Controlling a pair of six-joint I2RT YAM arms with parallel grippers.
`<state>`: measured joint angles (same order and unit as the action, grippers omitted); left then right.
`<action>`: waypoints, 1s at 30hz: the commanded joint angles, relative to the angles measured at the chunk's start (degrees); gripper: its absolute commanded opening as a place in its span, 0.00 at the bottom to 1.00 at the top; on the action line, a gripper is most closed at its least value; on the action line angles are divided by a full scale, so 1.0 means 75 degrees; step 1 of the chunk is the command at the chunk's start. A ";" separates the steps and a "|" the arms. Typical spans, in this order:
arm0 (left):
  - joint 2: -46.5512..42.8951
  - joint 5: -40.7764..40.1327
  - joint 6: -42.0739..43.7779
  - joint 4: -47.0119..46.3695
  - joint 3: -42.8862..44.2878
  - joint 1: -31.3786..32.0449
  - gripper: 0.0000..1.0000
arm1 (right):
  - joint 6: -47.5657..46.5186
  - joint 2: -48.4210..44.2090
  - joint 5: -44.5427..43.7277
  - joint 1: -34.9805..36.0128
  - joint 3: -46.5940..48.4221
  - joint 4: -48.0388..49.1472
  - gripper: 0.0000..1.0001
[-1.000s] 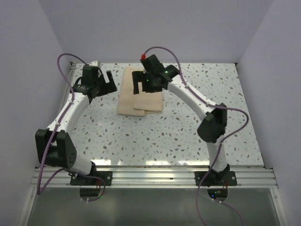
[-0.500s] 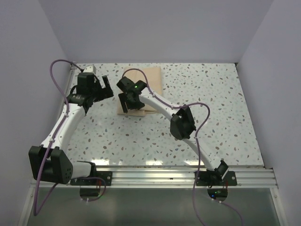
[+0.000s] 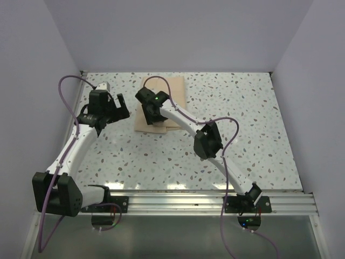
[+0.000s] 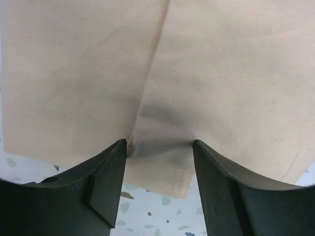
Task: Open and lay out the surgical kit
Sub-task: Open the surgical kit at the center of the board.
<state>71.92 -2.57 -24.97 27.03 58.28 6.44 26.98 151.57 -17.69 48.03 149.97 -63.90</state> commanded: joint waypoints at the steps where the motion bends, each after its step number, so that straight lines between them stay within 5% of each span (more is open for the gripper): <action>1: -0.0261 0.0049 -0.0034 -0.0311 -0.0013 -0.0050 1.00 | 0.0023 -0.0287 -0.0653 -0.0099 0.0324 -0.0140 0.60; 8: -0.0296 0.0131 -0.0046 -0.0299 0.0046 -0.0050 1.00 | 0.0070 0.0099 -0.0454 -0.0088 0.0348 -0.0058 0.57; 11: -0.0343 0.0096 0.0001 -0.0299 0.0011 -0.0050 1.00 | 0.0082 0.0181 -0.0325 -0.0076 0.0313 -0.0047 0.49; 14: -0.0332 0.0050 0.0036 -0.0322 -0.0025 -0.0050 1.00 | 0.0082 0.0205 -0.0161 -0.0006 0.0195 -0.0047 0.24; 15: -0.0320 0.0049 0.0048 -0.0334 -0.0025 -0.0050 1.00 | 0.0082 0.0205 -0.0137 0.0006 0.0184 -0.0070 0.01; 21: -0.0098 -0.0091 0.0106 -0.0486 0.0174 -0.0038 1.00 | 0.0094 -0.0730 -0.0874 -0.0169 -0.0261 -0.0023 0.00; 30: 0.1237 -0.0606 0.0657 -0.0334 0.1603 0.0699 1.00 | 0.0574 -0.4176 -0.1753 -0.2055 -0.3541 0.0844 0.00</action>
<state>78.76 -5.10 -22.68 26.61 65.17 9.34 29.52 129.40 -24.49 39.33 125.99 -59.70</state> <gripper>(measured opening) 0.996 0.018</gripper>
